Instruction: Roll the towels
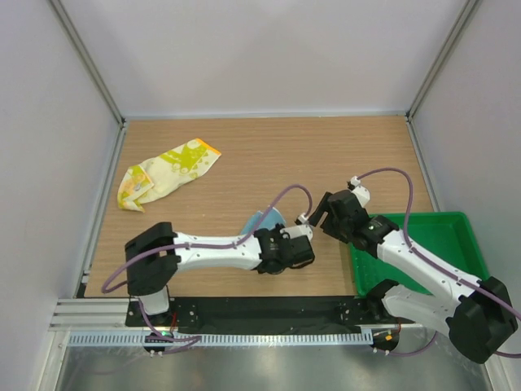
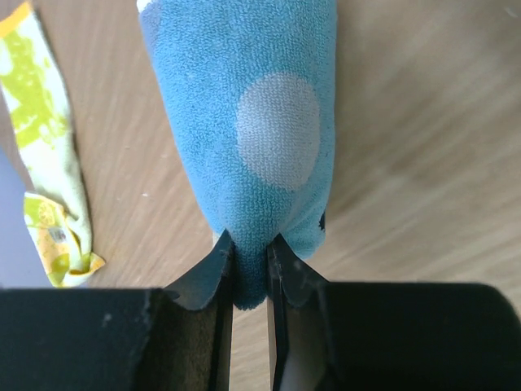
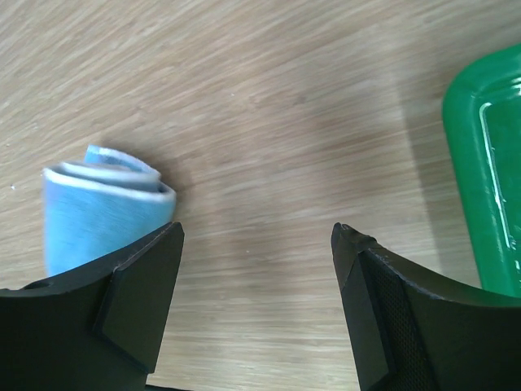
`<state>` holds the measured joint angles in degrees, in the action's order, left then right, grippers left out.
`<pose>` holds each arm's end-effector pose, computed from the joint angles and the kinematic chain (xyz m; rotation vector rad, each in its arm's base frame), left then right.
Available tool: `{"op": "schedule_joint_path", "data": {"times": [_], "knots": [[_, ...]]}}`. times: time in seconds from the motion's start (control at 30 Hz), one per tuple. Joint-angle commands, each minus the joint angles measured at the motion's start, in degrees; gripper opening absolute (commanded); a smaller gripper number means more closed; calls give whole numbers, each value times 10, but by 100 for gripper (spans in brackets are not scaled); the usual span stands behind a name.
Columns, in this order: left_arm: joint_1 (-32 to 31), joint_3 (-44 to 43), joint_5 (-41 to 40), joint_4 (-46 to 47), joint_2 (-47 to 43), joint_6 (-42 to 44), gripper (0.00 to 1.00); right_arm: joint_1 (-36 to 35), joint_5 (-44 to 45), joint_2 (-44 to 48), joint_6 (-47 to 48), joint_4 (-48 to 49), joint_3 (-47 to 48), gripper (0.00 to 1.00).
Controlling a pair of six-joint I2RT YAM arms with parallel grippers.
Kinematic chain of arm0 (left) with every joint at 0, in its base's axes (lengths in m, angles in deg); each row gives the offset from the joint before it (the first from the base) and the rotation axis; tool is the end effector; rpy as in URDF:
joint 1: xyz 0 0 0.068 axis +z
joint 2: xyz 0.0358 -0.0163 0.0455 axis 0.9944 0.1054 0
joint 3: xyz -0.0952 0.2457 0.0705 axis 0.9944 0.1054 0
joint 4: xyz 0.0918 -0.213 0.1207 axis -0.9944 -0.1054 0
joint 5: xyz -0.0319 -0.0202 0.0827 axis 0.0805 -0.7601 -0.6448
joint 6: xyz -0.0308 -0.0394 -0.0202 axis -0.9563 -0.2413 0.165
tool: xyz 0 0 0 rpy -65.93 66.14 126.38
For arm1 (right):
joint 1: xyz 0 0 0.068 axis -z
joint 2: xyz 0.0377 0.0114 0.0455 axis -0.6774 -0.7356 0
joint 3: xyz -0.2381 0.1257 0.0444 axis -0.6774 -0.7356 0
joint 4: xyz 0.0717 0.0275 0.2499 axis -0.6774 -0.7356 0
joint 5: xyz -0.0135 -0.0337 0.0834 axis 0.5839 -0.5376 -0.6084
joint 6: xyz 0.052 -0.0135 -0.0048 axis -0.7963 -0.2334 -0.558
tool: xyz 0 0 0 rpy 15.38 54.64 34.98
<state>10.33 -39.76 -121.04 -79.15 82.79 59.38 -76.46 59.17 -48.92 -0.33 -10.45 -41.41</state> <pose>0.1175 -0.3122 0.2167 1.0932 2.1122 0.4459 0.1746 0.1067 0.2223 0.5316 2.3660 0.4277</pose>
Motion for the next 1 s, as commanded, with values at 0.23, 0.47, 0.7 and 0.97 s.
{"op": "schedule_joint_path", "data": {"times": [0.23, 0.47, 0.7, 0.97], "knots": [[-30, 131, 125, 141, -39, -169, 0, 10, 9, 32, -19, -19, 2, 81], [0, 222, 199, 230, -100, -201, 0, 10, -18, 29, -20, -12, 4, 81], [64, 316, 282, 342, -159, -241, 0, 11, -130, 30, -9, 115, -38, 81], [184, 419, 431, 476, -239, -278, 0, 10, -254, 5, -21, 287, -96, 81]]}}
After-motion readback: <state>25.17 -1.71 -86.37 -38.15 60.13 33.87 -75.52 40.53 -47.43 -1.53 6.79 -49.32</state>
